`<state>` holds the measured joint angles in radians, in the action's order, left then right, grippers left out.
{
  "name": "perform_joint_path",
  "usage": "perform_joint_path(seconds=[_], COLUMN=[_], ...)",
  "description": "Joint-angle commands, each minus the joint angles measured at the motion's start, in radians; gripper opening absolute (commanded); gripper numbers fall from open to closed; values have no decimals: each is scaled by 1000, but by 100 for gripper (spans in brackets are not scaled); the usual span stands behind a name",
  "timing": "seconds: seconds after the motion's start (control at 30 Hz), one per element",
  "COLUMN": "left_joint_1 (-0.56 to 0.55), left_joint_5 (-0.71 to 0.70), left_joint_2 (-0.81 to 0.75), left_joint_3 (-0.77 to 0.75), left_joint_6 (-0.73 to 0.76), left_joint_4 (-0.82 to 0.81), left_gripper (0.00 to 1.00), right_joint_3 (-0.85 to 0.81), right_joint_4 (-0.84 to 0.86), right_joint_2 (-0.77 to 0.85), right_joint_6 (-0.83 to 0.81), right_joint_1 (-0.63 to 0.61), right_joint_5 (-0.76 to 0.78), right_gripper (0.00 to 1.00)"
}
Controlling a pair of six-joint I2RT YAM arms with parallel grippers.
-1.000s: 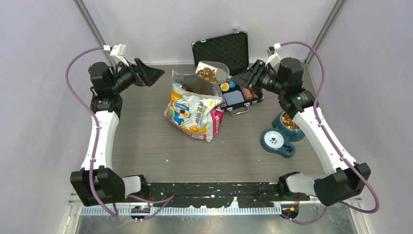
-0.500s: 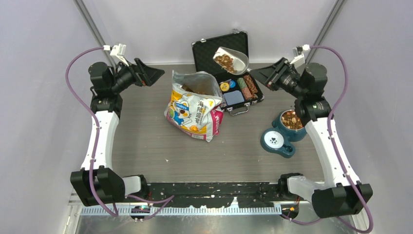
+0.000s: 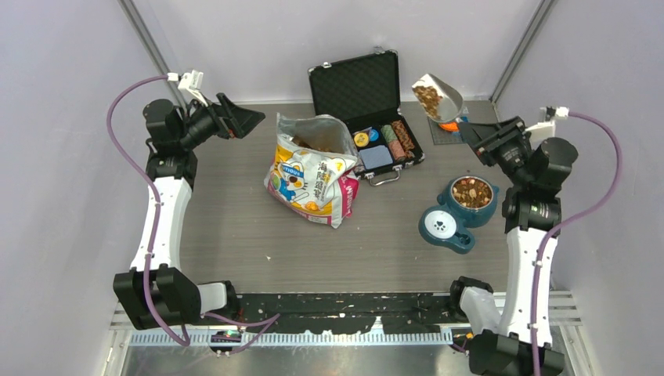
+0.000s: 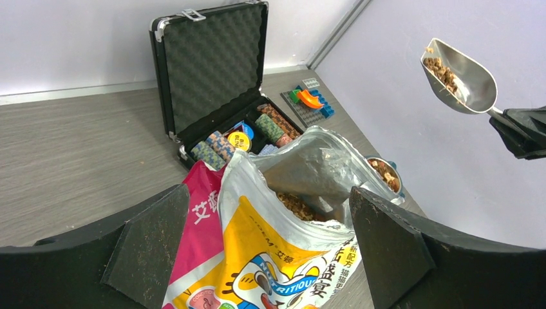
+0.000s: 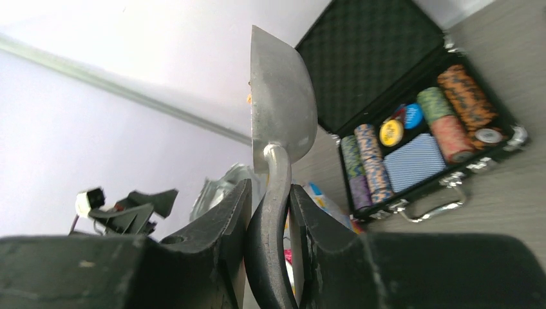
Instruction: Serve the pet food
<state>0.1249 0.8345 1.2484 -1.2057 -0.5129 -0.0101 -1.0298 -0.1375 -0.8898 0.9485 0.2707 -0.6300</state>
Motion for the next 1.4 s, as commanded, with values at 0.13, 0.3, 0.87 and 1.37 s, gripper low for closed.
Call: perform_joint_path(seconds=[0.13,0.3,0.87,1.37], left_joint_1=[5,5,5,5], left_joint_5=[18,8,9,5], left_joint_2=[27,40,122,161], left_joint_3=[-37,-49,-112,-135], left_joint_6=[18,51,36,31], left_joint_4=[-20,7,-35,-40], left_gripper=[99,99,99,99], right_joint_3=[52,12,70,89], right_joint_4=[-207,-393,-606,-746], right_joint_2=[123,144,355,370], right_joint_6=[-112,-203,-222,-253], right_joint_1=[207,249,266,266], right_joint_5=[16,130,446,585], right_gripper=[5,5,5,5])
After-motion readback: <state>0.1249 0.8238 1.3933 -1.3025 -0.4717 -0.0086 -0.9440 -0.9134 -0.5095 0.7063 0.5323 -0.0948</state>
